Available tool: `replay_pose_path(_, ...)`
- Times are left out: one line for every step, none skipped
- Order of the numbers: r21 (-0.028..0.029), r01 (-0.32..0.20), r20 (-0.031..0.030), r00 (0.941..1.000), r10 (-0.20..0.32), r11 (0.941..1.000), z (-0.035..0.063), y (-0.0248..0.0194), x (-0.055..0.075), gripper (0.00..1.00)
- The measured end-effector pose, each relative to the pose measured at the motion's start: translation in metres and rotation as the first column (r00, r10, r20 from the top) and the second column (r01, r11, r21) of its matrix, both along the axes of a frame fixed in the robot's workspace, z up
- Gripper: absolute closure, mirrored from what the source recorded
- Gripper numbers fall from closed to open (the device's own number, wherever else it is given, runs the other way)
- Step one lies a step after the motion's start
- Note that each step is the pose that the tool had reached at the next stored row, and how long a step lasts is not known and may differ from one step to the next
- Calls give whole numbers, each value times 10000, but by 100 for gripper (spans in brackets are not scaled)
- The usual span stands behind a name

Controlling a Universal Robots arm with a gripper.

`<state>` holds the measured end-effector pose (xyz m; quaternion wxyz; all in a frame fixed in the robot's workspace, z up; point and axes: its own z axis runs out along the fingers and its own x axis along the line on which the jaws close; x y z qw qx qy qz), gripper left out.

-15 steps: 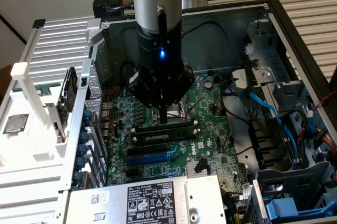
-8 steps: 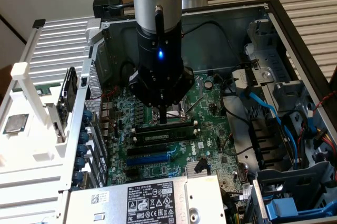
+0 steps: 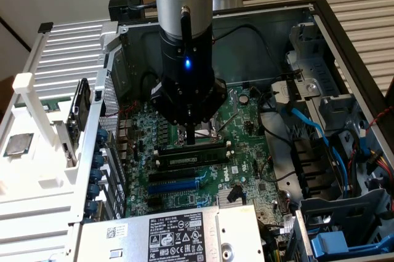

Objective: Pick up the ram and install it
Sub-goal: 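Press down the ram until it locks into place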

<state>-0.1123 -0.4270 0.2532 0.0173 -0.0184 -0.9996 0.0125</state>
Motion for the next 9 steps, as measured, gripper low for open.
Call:
replay_pose_path(0,31,0,10000,-31,10000,0,0,1,90)
replay_pose_path(-1,59,-1,10000,-59,10000,1,0,2,90)
replay_pose_path(-1,86,-1,10000,-86,10000,1,0,4,90)
replay_pose_path(-1,98,-1,10000,-98,10000,0,0,4,90)
replay_pose_path(0,99,0,10000,-99,10000,0,0,4,90)
replay_pose_path(0,100,-1,10000,-100,10000,0,0,4,90)
replay_pose_path(0,99,-1,10000,-99,10000,0,0,4,90)
replay_pose_path(0,100,0,10000,-100,10000,0,0,4,90)
replay_pose_path(1,100,0,10000,-100,10000,0,1,4,90)
